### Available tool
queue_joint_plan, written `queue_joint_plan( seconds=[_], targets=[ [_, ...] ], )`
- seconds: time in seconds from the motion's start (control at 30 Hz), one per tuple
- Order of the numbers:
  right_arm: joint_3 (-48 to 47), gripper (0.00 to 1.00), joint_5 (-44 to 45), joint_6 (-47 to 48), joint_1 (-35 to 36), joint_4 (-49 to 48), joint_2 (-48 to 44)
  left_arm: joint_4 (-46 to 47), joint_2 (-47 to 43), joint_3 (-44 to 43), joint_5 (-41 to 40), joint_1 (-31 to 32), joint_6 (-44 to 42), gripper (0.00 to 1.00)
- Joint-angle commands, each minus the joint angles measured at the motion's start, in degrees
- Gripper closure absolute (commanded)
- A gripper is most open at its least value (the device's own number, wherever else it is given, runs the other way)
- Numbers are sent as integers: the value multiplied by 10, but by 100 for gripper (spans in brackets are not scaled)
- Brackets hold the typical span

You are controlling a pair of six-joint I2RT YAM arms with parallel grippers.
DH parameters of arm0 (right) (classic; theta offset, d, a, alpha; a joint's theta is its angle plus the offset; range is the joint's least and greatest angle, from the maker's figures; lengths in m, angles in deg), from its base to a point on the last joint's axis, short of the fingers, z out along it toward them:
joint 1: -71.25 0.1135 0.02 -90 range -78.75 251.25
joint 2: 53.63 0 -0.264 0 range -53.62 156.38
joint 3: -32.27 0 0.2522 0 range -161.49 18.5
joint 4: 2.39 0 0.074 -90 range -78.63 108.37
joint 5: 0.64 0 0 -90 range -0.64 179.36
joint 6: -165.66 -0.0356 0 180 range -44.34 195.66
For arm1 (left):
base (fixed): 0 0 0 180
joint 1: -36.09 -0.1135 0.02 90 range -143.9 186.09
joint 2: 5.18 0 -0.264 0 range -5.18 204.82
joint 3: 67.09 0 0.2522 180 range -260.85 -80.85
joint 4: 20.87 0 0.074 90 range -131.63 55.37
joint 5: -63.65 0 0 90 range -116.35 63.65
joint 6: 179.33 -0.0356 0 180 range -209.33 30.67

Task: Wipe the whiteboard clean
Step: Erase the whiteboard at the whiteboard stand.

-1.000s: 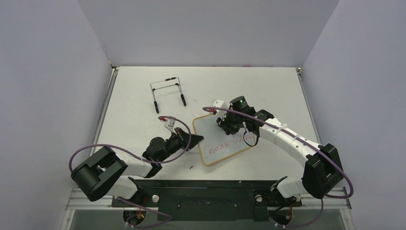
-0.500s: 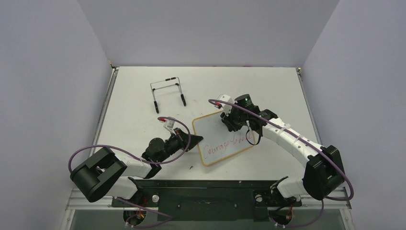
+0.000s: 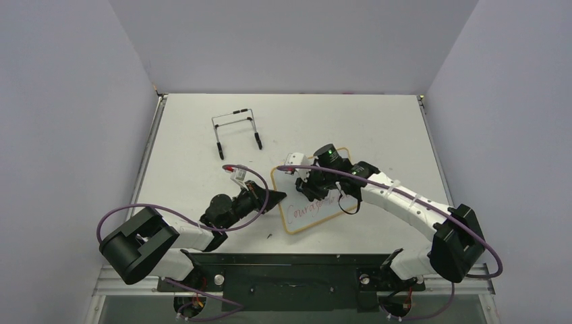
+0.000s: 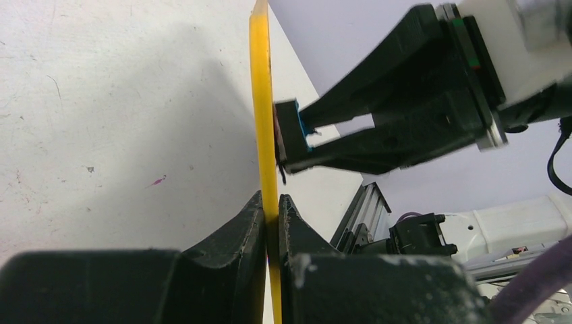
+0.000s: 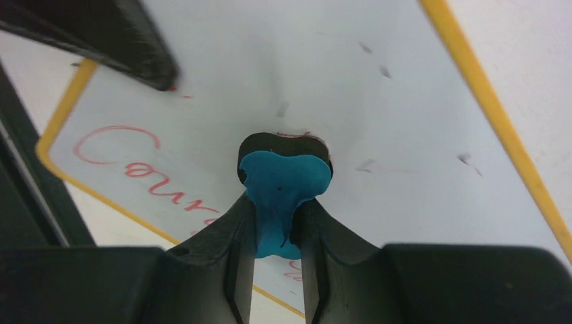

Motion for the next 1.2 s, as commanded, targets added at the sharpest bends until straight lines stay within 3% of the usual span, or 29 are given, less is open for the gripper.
queue_joint_plan(
  seconds=[0.0,0.1,0.27,0.6,1.17],
  targets=[
    [-8,100,94,-42,-49,-51,-6,80,-14,-30,30,9,-5,100],
    [-4,100,82,-28,-40,-46,-14,80,-7,-34,25,8,-1,100],
    [-19,100,71,-5,39,-19,2,77,-5,-33,-1,9,21,100],
    [-43,100,174,-13,92,-19,31,81,1,-23,-81,9,104,100],
    [-72,100,363,30,222,-15,74,21,-35,-25,-131,21,141,100]
  ],
)
